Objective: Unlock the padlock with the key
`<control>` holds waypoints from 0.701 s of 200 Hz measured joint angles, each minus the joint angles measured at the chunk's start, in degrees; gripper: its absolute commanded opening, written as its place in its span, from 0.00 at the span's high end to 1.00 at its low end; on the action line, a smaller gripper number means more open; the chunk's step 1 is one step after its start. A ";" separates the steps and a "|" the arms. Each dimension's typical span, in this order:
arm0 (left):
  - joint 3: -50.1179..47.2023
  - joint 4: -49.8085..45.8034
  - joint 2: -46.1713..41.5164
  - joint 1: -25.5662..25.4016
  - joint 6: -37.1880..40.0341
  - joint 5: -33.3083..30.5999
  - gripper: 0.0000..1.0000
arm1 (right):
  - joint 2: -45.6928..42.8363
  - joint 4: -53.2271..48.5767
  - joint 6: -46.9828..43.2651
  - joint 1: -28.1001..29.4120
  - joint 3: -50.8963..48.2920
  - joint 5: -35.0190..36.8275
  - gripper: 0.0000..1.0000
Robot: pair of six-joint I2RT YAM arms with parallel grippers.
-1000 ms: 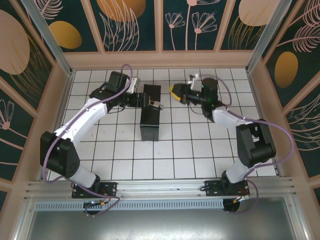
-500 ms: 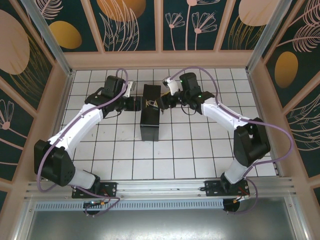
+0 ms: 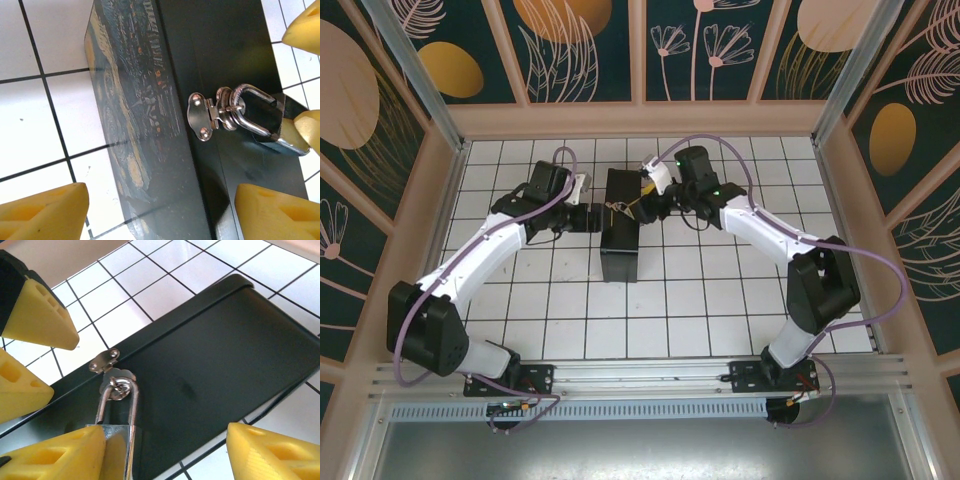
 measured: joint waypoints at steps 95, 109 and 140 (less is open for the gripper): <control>-0.44 -0.07 -0.46 -1.73 0.00 1.25 0.20 | -0.17 -2.51 -0.04 1.81 2.58 -0.57 0.27; -0.79 0.04 -0.44 -2.16 -0.02 1.29 0.21 | -0.44 -3.08 -0.07 2.75 2.58 -0.31 0.27; -2.05 0.35 -0.44 -2.38 -0.15 1.44 0.24 | -0.44 -4.00 -0.85 3.56 2.54 0.94 0.32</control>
